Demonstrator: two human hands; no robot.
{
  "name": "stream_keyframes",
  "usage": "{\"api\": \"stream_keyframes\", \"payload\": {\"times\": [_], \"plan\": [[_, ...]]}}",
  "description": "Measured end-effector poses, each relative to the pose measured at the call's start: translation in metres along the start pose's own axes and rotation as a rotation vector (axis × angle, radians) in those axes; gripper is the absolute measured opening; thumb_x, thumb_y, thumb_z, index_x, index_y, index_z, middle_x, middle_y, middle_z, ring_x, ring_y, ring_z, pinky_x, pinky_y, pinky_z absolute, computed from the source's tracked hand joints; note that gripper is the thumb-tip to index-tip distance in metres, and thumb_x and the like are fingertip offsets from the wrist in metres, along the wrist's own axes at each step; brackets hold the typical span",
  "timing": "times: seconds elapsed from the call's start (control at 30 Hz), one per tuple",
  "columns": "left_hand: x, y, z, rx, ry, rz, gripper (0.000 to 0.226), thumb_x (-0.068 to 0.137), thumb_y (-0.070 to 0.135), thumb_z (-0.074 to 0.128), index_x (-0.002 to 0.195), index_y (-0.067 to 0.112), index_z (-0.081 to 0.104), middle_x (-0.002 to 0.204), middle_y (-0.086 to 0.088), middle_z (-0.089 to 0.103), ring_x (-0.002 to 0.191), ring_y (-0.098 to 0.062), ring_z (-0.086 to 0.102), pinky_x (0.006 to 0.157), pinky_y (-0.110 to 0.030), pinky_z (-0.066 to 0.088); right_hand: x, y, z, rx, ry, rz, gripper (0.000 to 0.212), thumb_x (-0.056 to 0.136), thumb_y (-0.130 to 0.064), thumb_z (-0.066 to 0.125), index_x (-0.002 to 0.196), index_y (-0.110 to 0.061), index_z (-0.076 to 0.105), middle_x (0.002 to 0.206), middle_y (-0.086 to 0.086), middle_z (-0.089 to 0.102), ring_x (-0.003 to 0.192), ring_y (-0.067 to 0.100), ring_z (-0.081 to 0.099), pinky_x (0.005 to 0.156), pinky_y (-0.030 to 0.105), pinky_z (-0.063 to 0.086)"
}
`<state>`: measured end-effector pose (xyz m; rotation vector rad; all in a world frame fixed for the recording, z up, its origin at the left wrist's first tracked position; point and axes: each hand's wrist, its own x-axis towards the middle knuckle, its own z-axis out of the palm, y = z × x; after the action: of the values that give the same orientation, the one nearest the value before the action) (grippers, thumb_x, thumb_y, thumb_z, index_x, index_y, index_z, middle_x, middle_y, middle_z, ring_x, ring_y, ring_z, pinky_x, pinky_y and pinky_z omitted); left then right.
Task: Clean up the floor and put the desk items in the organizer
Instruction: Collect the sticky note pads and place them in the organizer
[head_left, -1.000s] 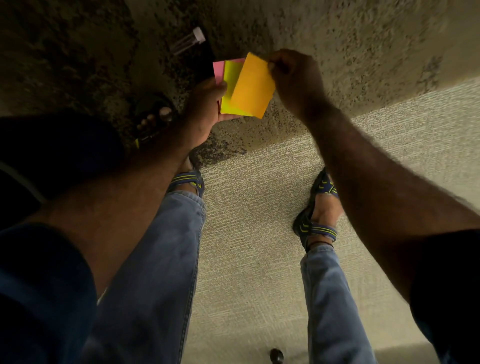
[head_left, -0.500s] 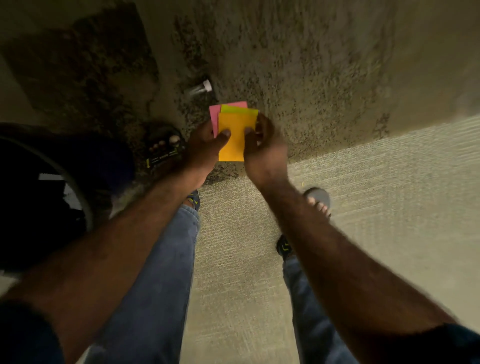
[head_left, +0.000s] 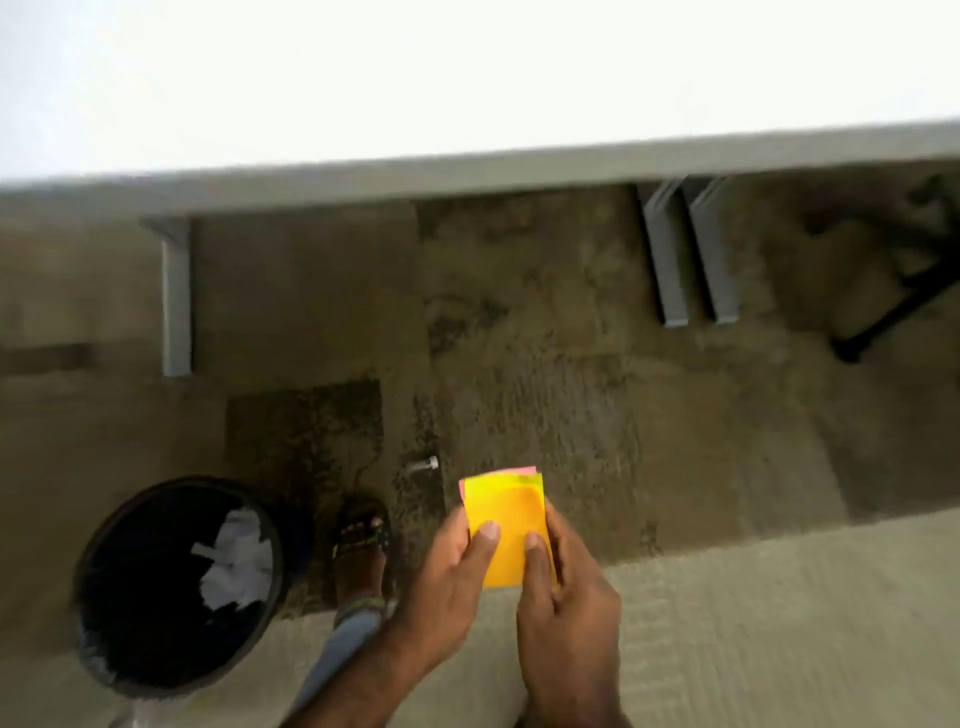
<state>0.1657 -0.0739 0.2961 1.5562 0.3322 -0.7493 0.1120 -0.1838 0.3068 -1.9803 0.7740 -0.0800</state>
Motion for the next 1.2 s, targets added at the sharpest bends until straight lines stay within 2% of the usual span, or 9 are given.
{"api": "stream_keyframes", "payload": {"times": [0.2,0.3,0.4,0.57,0.7,0.8,0.97,1.1,1.2], "plan": [[-0.079,0.132,-0.019,0.144,0.113,0.162,0.040,0.098,0.046,0.058,0.131,0.024,0.066,0.120,0.002,0.074,0.116,-0.015,0.069,0.107,-0.040,0.052,-0.002,-0.125,-0.064,-0.010,0.031,-0.295,0.049,0.080,-0.021,0.083,0.115,-0.053,0.071,0.105,-0.031,0.075,0.087,-0.009,0.073,0.076,0.016,0.060],[-0.111,0.194,-0.037,0.301,0.219,0.366,0.024,0.101,0.022,0.063,0.125,0.028,0.063,0.121,0.008,0.067,0.115,-0.002,0.063,0.099,-0.014,0.048,-0.004,-0.190,-0.077,-0.035,0.017,-0.319,0.080,0.059,0.014,0.096,0.093,-0.053,0.068,0.089,-0.028,0.074,0.081,-0.025,0.063,0.079,0.001,0.050],[-0.141,0.252,-0.063,0.492,0.204,0.617,0.035,0.096,0.000,0.064,0.114,0.030,0.063,0.114,0.021,0.058,0.112,-0.002,0.058,0.097,-0.021,0.049,-0.010,-0.255,-0.091,-0.022,0.063,-0.417,0.074,0.059,0.025,0.087,0.094,-0.038,0.072,0.087,-0.016,0.077,0.081,-0.008,0.071,0.080,0.000,0.048],[-0.161,0.337,-0.111,0.652,0.361,0.922,0.058,0.071,-0.010,0.060,0.112,0.029,0.071,0.108,0.017,0.060,0.108,-0.004,0.059,0.095,-0.012,0.044,0.005,-0.353,-0.105,0.145,0.090,-0.616,0.052,0.070,0.018,0.085,0.098,-0.026,0.081,0.090,-0.018,0.081,0.084,0.003,0.078,0.081,0.009,0.056],[-0.151,0.408,-0.139,0.652,0.475,0.939,0.034,0.084,0.015,0.085,0.109,0.033,0.072,0.109,0.018,0.070,0.099,0.005,0.062,0.089,0.001,0.045,0.038,-0.416,-0.097,0.020,0.066,-0.717,0.043,0.081,-0.006,0.088,0.106,-0.038,0.073,0.101,-0.022,0.078,0.092,-0.006,0.072,0.082,0.021,0.064],[-0.136,0.467,-0.161,0.671,0.482,1.039,0.025,0.089,0.032,0.077,0.113,0.029,0.073,0.109,0.015,0.072,0.096,0.002,0.065,0.088,-0.003,0.050,0.070,-0.469,-0.091,-0.020,0.105,-0.795,0.035,0.087,-0.018,0.084,0.108,-0.040,0.067,0.102,-0.024,0.075,0.093,-0.005,0.071,0.084,0.015,0.060],[-0.097,0.554,-0.196,0.714,0.455,1.156,0.019,0.092,0.018,0.078,0.110,0.017,0.074,0.103,0.005,0.076,0.088,-0.005,0.066,0.080,-0.008,0.051,0.128,-0.544,-0.082,-0.057,0.142,-0.942,0.034,0.090,-0.011,0.078,0.112,-0.033,0.065,0.101,-0.022,0.073,0.087,-0.008,0.068,0.080,0.013,0.060],[-0.054,0.594,-0.210,0.743,0.431,1.136,0.011,0.098,0.019,0.071,0.108,0.016,0.070,0.098,-0.002,0.075,0.083,-0.008,0.062,0.075,-0.014,0.049,0.169,-0.581,-0.063,-0.214,0.164,-0.970,0.031,0.096,-0.034,0.064,0.126,-0.029,0.057,0.104,-0.007,0.078,0.086,0.007,0.073,0.073,0.000,0.044],[-0.021,0.605,-0.216,0.741,0.459,1.038,0.012,0.100,0.020,0.067,0.111,0.018,0.067,0.101,-0.003,0.073,0.087,-0.013,0.067,0.075,-0.014,0.051,0.194,-0.597,-0.048,-0.332,0.137,-0.943,0.038,0.098,-0.033,0.065,0.133,-0.030,0.050,0.104,-0.001,0.078,0.082,0.016,0.075,0.070,0.009,0.046]]}}
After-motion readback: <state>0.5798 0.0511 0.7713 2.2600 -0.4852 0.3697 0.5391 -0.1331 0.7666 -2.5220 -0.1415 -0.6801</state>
